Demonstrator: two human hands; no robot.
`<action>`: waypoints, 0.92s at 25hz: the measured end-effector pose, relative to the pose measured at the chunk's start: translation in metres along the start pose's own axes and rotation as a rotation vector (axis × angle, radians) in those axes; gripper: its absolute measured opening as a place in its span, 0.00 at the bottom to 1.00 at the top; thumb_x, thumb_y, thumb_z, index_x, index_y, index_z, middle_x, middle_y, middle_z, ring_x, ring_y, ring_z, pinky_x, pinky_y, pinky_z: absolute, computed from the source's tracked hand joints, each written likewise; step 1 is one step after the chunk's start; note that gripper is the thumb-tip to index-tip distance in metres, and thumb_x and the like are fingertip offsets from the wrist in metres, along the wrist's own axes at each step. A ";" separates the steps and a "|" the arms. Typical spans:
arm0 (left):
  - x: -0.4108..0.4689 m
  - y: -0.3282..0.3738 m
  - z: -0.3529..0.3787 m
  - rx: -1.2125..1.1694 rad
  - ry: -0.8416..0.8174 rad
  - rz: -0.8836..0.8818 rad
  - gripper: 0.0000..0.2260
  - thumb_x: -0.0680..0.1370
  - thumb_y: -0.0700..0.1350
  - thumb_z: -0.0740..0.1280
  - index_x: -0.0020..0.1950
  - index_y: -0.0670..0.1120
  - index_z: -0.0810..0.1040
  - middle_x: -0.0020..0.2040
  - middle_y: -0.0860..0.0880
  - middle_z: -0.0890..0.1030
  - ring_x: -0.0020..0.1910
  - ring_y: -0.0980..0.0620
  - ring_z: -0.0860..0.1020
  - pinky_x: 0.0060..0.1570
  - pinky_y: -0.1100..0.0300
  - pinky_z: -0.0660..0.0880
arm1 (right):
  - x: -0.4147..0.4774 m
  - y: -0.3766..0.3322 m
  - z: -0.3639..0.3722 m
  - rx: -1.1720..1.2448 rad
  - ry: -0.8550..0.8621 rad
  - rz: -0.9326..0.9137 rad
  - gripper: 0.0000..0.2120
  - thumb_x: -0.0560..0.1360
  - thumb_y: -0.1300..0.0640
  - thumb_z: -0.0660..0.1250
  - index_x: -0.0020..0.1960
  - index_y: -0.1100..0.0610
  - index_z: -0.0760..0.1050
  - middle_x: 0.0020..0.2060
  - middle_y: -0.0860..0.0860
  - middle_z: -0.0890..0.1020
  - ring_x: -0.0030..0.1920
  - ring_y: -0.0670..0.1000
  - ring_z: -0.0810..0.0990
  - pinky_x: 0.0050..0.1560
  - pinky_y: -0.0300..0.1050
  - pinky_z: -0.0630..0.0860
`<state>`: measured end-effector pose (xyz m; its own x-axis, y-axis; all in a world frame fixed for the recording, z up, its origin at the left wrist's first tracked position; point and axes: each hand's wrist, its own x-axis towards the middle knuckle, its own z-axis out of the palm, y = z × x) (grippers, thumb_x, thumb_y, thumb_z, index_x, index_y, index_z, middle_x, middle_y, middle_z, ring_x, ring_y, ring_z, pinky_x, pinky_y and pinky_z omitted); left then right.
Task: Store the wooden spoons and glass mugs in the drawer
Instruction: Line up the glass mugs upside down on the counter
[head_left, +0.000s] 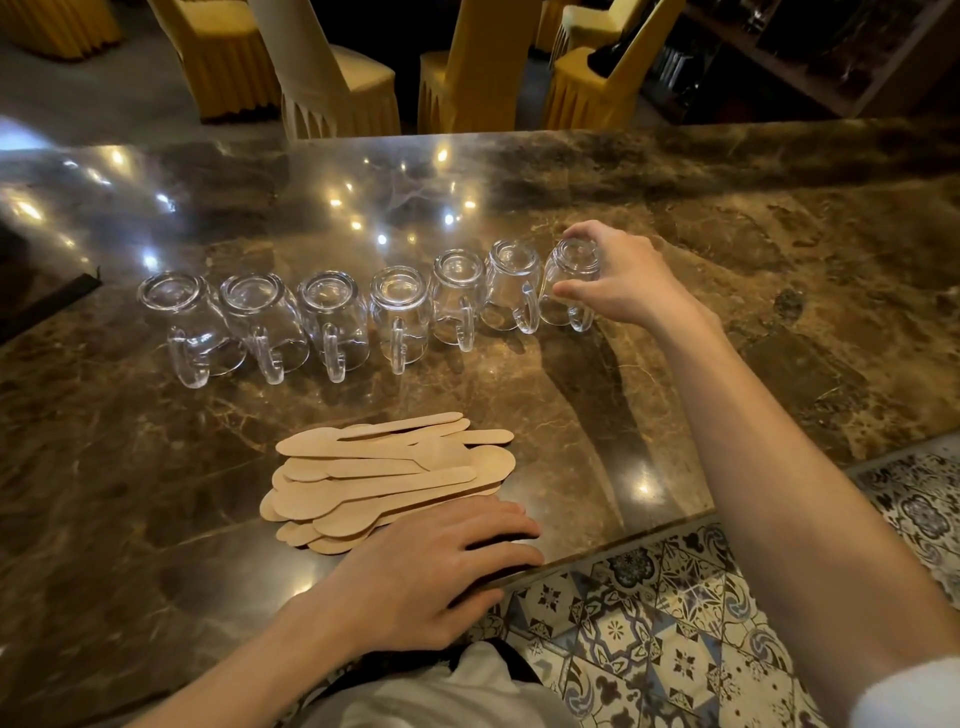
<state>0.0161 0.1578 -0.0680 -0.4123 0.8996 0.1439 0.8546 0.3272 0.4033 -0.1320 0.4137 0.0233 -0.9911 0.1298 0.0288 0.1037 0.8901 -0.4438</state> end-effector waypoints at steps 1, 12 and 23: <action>0.000 0.000 0.000 -0.003 0.001 0.001 0.16 0.80 0.53 0.59 0.68 0.55 0.69 0.69 0.58 0.69 0.70 0.59 0.63 0.66 0.60 0.67 | 0.000 0.001 0.001 0.002 0.001 0.001 0.31 0.68 0.48 0.74 0.68 0.47 0.67 0.65 0.52 0.76 0.59 0.53 0.77 0.60 0.50 0.70; -0.007 -0.002 -0.004 -0.008 0.059 0.025 0.13 0.81 0.52 0.59 0.62 0.51 0.77 0.64 0.55 0.77 0.67 0.57 0.70 0.65 0.60 0.69 | -0.003 0.004 0.008 0.010 -0.045 0.036 0.41 0.70 0.48 0.72 0.75 0.51 0.55 0.72 0.54 0.66 0.70 0.56 0.67 0.67 0.53 0.65; 0.001 -0.003 -0.003 -0.080 0.077 -0.020 0.12 0.79 0.43 0.61 0.60 0.47 0.78 0.60 0.50 0.79 0.62 0.53 0.75 0.60 0.55 0.74 | -0.137 -0.052 0.048 0.921 0.324 -0.020 0.08 0.76 0.55 0.66 0.55 0.53 0.77 0.46 0.45 0.82 0.46 0.43 0.80 0.47 0.37 0.77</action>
<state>0.0125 0.1569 -0.0660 -0.4544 0.8674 0.2027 0.8195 0.3179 0.4768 -0.0052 0.3292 -0.0004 -0.9068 0.3546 0.2279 -0.1554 0.2214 -0.9627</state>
